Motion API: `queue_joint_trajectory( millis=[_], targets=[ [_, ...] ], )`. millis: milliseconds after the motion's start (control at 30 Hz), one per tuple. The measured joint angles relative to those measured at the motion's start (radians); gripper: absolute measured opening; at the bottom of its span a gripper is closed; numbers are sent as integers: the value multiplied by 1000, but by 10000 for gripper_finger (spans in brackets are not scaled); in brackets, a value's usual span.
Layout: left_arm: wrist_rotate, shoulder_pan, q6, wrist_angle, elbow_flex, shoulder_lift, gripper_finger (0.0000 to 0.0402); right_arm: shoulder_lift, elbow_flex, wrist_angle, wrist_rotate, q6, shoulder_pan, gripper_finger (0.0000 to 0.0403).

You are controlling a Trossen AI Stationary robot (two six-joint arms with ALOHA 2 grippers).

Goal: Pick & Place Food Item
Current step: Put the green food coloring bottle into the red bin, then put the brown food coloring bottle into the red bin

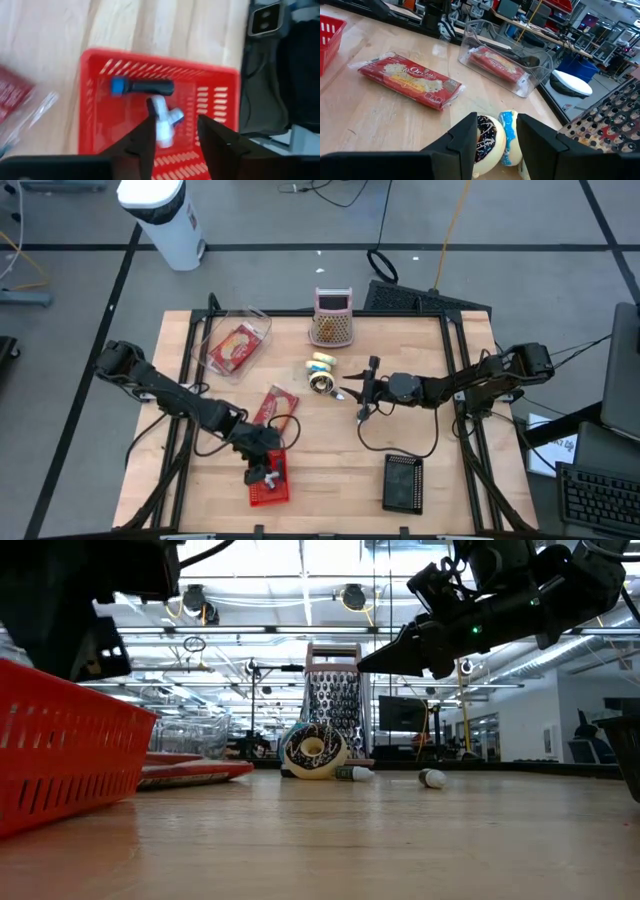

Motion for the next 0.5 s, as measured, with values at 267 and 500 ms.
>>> queue_joint_trajectory(
  millis=[267, 500],
  targets=[
    [-10, 13, 15, -23, 0, 0, 205, 0, 0, -1, -1, 114, 0, 130],
    [-47, 74, 139, 54, 0, 0, 215, 0, 0, -157, -4, 275, 0, 130]
  ],
)
